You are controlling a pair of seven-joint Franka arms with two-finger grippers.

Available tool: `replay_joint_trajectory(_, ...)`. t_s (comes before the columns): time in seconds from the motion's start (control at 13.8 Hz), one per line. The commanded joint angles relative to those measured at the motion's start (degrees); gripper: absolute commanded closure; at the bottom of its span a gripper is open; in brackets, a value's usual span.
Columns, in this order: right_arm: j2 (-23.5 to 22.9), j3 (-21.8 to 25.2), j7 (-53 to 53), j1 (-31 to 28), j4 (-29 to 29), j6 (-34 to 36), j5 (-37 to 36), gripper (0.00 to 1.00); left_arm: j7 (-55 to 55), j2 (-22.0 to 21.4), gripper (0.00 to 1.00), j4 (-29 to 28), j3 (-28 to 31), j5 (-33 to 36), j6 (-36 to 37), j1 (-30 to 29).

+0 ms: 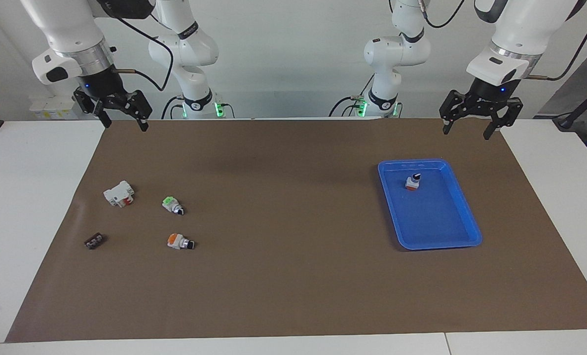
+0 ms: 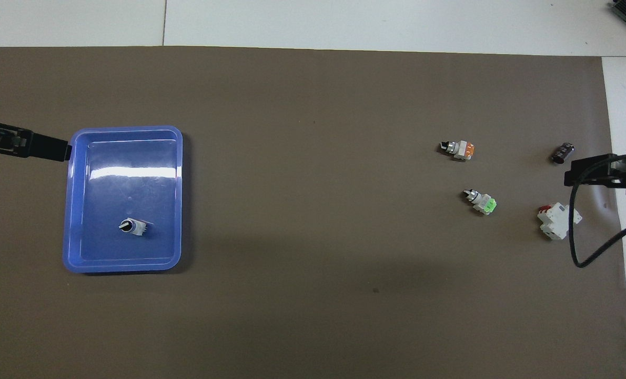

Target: Turn and place switch with both arms

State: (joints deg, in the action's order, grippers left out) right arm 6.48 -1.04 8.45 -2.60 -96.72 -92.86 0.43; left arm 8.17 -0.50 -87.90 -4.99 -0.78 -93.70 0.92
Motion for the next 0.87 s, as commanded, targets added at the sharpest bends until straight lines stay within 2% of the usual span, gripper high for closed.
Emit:
replay_joint_trajectory(0.0, 0.90, -0.46, -0.45, -0.39, -0.40, 0.66, -0.35, 0.00, -1.40, 1.37, 0.00, 3.95, 0.85, -1.06, 3.70, -1.10)
replay_joint_trajectory(0.22, 0.90, -0.46, -0.45, -0.39, -0.40, 0.75, -0.35, 0.00, -1.58, 2.78, 0.00, 7.30, 4.45, -2.12, 6.07, 1.35)
replay_joint_trajectory(0.51, 0.90, -0.46, -0.45, -0.39, -0.40, 0.66, -0.35, 0.00, -2.02, 3.05, 0.00, 7.83, 4.72, -0.54, 10.98, 2.77)
replay_joint_trajectory(0.8, 0.90, -0.46, -0.45, -0.39, -0.40, 0.66, -0.35, 0.00, -2.20, 2.34, 0.00, 7.92, 4.20, 1.48, 12.23, 3.03)
